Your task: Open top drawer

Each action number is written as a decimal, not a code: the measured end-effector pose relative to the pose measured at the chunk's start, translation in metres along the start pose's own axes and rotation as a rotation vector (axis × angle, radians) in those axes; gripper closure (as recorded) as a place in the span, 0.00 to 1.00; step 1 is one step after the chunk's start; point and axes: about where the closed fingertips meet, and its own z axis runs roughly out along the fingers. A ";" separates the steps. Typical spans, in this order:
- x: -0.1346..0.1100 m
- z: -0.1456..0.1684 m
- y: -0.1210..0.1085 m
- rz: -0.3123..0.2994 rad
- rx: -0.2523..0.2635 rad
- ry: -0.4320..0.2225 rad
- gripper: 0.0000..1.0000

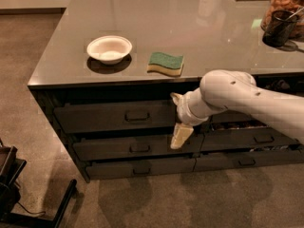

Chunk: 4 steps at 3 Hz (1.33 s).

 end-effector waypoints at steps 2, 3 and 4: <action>0.005 0.034 -0.016 -0.030 -0.013 0.036 0.00; 0.008 0.048 -0.022 -0.038 -0.028 0.052 0.00; 0.009 0.058 -0.026 -0.048 -0.046 0.067 0.00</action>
Offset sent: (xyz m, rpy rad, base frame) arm 0.0442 0.0101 -0.0374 -0.0667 0.0028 0.0160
